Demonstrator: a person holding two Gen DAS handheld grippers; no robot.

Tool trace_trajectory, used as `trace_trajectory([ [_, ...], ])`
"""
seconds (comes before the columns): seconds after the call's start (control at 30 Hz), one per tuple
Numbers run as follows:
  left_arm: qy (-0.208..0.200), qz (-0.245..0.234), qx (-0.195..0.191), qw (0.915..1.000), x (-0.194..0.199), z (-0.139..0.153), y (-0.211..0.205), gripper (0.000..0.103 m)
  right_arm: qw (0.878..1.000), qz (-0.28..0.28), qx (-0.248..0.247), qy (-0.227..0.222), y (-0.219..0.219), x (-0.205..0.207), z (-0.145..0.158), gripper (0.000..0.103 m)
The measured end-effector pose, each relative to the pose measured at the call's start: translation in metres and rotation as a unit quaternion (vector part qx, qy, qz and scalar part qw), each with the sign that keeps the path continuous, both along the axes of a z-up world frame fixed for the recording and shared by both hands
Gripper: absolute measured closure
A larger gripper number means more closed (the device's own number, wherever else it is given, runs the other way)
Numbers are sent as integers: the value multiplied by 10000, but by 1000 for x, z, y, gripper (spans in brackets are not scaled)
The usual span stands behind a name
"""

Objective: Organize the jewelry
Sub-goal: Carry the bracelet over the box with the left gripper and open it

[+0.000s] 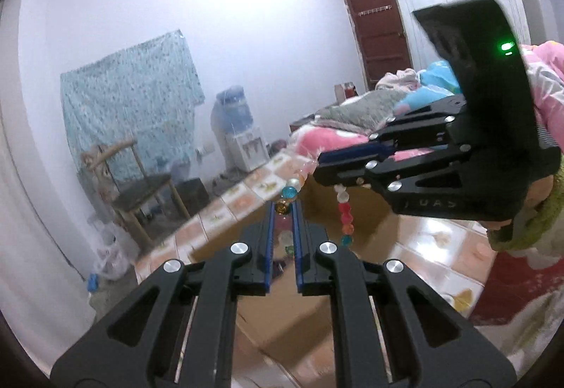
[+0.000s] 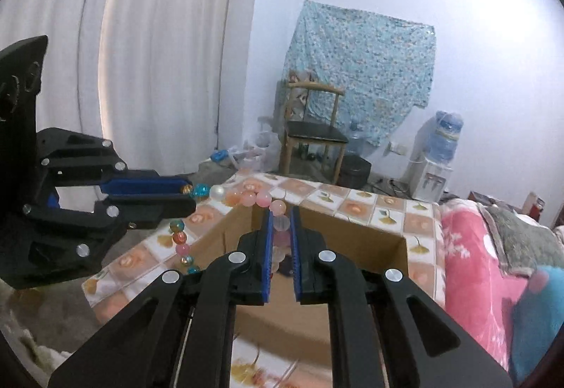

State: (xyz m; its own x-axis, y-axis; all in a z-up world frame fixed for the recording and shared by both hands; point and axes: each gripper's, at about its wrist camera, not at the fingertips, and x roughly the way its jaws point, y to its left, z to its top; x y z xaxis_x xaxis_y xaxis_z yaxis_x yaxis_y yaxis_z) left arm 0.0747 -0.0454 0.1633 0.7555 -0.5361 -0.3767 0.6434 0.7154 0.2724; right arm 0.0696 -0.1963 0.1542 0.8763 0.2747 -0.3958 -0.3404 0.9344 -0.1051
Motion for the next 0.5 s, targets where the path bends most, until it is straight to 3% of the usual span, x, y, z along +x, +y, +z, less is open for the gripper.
trace_trajectory([
  [0.17,346,108,134,9993,52,-14,-8,94,9975,250,144,638,-13,60,-9,93],
  [0.3,1054,160,262,9940,93,-47,-6,94,9879,475,299,1448,-15,104,-40,93],
  [0.43,2014,253,439,9782,132,-84,1,94,9683,725,481,2340,-15,143,-75,93],
  [0.5,2322,219,502,9711,136,-98,5,94,9529,879,556,2849,-12,160,-94,93],
])
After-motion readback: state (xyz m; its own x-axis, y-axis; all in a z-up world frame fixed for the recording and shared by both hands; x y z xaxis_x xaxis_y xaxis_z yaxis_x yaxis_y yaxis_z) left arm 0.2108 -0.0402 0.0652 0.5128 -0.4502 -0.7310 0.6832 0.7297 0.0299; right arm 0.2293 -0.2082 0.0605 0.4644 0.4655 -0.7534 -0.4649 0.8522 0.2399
